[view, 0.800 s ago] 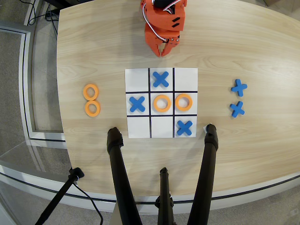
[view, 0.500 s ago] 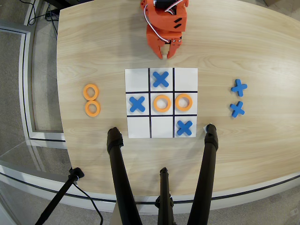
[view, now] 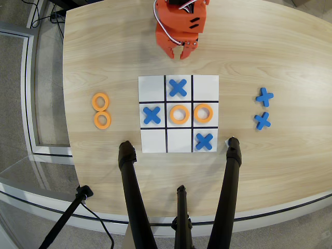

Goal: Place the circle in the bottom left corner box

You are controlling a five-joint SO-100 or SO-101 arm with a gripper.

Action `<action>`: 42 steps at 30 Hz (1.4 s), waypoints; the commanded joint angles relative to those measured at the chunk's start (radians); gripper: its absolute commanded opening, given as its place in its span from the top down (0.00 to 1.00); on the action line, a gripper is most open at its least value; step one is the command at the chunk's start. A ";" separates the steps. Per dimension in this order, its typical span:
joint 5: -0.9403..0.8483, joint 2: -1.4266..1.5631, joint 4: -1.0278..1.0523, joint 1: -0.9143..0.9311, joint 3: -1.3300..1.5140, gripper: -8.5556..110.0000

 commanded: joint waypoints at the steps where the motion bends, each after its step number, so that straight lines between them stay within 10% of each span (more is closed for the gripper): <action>1: 0.035 -0.299 -0.011 0.055 -0.330 0.88; 17: 0.029 -1.189 -0.380 0.393 -0.996 0.83; 42: -0.152 -1.479 -0.414 0.537 -1.104 0.80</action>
